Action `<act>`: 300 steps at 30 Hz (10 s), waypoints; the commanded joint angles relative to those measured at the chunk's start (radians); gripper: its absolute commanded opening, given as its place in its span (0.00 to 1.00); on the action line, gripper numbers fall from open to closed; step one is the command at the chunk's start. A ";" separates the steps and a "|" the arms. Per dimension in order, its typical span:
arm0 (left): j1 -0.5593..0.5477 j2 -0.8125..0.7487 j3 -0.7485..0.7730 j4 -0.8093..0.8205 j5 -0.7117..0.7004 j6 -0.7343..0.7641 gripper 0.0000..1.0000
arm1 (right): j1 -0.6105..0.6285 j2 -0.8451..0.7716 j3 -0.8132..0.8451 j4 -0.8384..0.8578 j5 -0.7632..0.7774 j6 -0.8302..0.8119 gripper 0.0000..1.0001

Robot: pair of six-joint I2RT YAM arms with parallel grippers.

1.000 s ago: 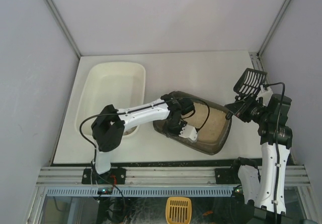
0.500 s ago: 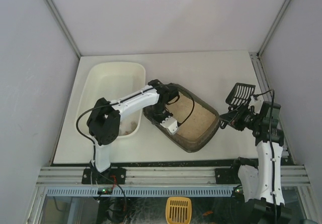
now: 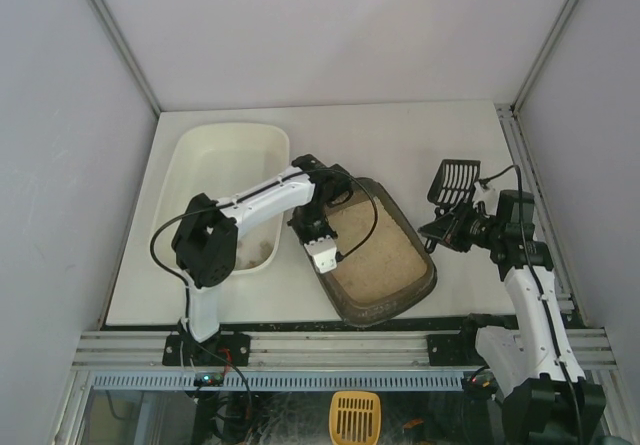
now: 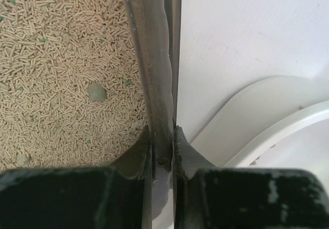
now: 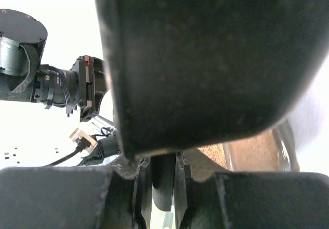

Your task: Clean the litter box

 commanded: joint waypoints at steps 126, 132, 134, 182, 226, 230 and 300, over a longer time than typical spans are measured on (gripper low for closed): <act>0.377 -0.035 -0.378 1.834 0.675 -2.544 1.00 | 0.652 0.645 -0.229 0.616 -0.039 0.795 0.00; 0.368 -0.031 -0.379 1.834 0.686 -2.558 1.00 | 0.635 0.626 -0.216 0.609 -0.084 0.835 0.00; 0.367 -0.032 -0.383 1.834 0.687 -2.556 1.00 | 0.629 0.614 -0.181 0.538 -0.068 0.800 0.00; 0.389 -0.075 -0.423 1.913 0.682 -2.670 1.00 | 0.691 0.601 0.071 0.301 0.109 0.872 0.00; 0.429 -0.026 -0.484 2.231 0.730 -2.940 1.00 | 0.727 0.827 -0.109 1.006 0.298 0.964 0.00; 0.434 -0.037 -0.482 2.198 0.724 -2.895 1.00 | 0.725 0.865 -0.186 1.197 0.274 0.973 0.00; 0.480 0.054 -0.552 2.534 0.703 -3.301 1.00 | 0.738 0.872 0.020 0.764 0.199 1.091 0.00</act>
